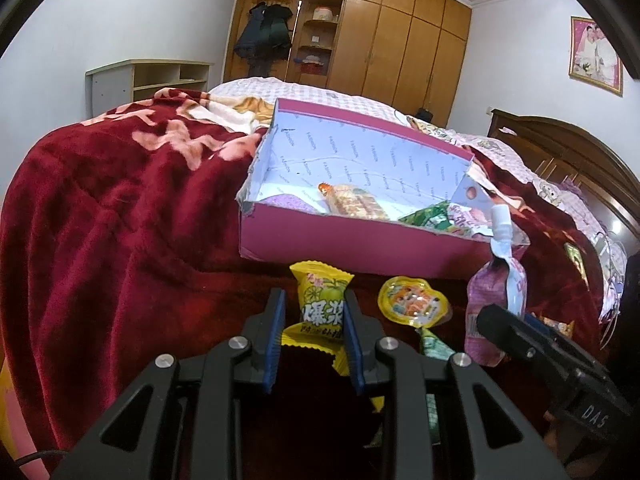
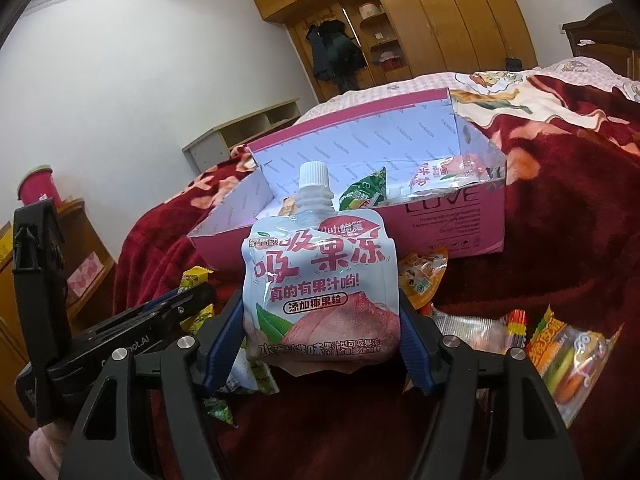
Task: Organize snacks
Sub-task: 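Carry the yellow packet into the box with the left gripper while the right carries the pouch there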
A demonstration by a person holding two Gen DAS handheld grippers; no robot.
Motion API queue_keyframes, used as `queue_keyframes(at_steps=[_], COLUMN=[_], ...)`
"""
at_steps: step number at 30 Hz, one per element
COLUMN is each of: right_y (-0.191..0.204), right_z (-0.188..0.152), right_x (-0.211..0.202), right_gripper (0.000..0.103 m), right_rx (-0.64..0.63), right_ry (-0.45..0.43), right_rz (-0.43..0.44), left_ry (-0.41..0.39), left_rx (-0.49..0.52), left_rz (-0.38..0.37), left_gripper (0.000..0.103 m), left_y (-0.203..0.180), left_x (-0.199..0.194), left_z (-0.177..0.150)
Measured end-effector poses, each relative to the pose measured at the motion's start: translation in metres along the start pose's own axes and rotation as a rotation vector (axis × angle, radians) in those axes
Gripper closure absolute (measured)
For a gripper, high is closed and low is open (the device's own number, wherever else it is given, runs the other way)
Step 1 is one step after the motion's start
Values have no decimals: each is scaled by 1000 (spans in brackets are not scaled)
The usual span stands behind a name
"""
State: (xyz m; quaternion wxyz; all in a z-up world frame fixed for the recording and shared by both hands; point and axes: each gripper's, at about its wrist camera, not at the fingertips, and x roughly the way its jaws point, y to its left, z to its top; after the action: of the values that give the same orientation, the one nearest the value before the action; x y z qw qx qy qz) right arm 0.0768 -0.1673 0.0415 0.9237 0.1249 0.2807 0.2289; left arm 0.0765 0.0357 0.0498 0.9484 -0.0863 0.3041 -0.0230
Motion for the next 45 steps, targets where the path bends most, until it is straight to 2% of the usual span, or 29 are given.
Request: queue_keyframes(at_steps=[9, 14, 24, 32, 45], right_y=[6, 10, 10, 6, -2], right_z=[-1, 0, 6, 16, 48], right_x=[-14, -19, -30, -34, -33], right_gripper=[33, 33, 33, 33, 32], right_rx=[-25, -44, -62, -54, -98], right_ry=[-36, -46, -60, -50, -42], right_rz=[9, 25, 63, 75, 28], left_ry=[-27, -24, -37, -45, -63], left_rx=[27, 8, 41, 56, 79], left_rz=[1, -36, -32, -17, -3], left_gripper=[75, 75, 75, 75, 75], left_y=[-9, -13, -27, -32, -35], left_x=[-16, -24, -31, -25, -5], left_z=[2, 8, 20, 35, 63])
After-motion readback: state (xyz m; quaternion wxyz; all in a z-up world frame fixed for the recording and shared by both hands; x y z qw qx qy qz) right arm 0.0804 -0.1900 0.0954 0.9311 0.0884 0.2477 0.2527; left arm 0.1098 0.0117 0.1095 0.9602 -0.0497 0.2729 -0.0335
